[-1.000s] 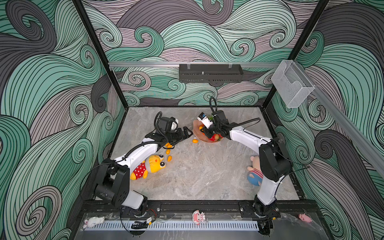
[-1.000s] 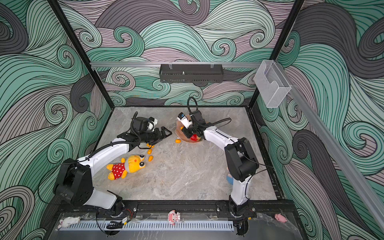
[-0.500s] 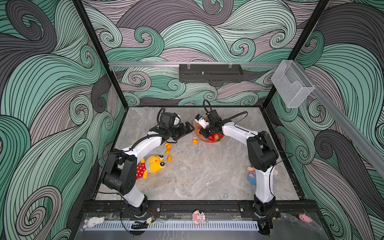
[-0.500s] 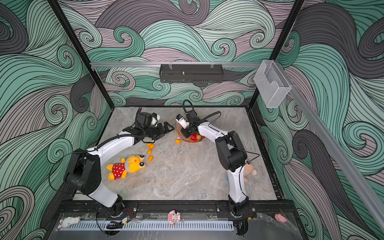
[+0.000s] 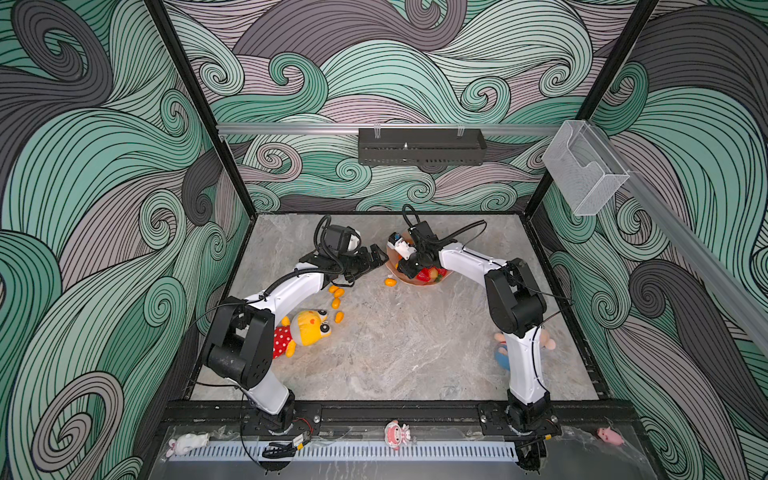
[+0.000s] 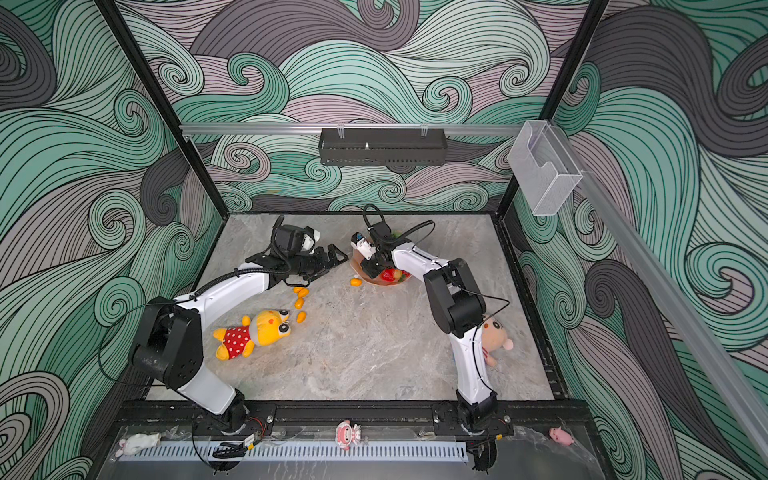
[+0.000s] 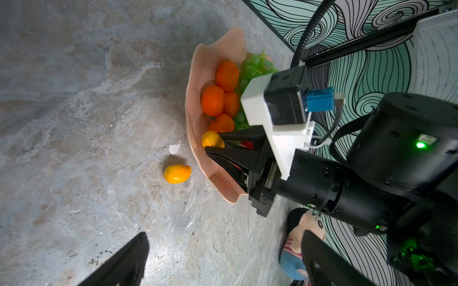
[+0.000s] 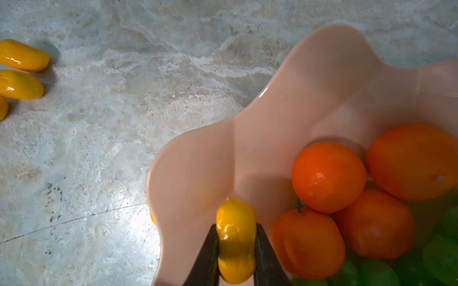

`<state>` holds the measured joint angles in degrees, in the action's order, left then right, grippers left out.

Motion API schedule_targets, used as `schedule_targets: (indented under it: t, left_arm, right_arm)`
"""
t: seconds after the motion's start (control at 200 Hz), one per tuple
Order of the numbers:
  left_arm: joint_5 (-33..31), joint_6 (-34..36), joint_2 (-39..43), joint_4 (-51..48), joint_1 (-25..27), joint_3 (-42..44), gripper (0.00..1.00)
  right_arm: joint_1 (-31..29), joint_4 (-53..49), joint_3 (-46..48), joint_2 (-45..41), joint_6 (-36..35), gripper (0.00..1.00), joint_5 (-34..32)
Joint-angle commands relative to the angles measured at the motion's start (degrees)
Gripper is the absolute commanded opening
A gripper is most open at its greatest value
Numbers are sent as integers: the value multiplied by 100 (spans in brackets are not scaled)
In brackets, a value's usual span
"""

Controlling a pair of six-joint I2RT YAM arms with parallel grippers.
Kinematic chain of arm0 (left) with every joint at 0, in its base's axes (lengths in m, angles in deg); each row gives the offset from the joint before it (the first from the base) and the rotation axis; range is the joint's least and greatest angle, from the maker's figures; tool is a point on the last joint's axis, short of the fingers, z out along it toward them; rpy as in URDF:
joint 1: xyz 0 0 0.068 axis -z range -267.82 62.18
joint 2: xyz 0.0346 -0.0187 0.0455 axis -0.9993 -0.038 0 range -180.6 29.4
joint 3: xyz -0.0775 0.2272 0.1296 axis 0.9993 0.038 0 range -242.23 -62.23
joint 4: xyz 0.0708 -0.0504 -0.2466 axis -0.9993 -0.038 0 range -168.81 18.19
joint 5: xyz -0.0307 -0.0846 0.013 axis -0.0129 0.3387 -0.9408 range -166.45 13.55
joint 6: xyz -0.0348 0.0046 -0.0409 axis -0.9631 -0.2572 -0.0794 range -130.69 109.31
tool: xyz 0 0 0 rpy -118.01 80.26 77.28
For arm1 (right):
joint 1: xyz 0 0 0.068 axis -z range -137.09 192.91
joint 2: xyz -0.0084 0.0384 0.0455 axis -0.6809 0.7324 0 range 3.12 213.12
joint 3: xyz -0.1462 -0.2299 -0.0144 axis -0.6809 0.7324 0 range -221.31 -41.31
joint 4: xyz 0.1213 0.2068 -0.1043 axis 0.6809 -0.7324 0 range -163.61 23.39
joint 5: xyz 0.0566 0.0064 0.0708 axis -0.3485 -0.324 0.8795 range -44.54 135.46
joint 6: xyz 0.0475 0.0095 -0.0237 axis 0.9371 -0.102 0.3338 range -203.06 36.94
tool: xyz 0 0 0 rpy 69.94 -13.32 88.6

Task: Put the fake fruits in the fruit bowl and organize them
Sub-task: 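Lower the yellow fruit into the bowl and open the right gripper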

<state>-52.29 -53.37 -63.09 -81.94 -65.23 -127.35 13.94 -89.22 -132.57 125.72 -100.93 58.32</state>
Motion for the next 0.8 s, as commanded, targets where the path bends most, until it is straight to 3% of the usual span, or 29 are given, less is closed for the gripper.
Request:
schedule_targets:
  t: [0.0, 0.26, 0.58, 0.795]
  left_arm:
    - [-91, 117, -41, -145, 20, -115, 99]
    - [-146, 189, 73, -261, 18, -88, 99]
    - [-379, 462, 516, -885, 95, -139, 99]
    - [-664, 688, 1236, -1389, 261, 63, 99]
  right_arm:
    - [5, -76, -146, 33, -11, 25, 84]
    - [-3, -50, -111, -139, -59, 35, 60]
    - [-67, -27, 170, -857, 6, 36, -296]
    - [-393, 535, 1038, -1748, 265, 34, -851]
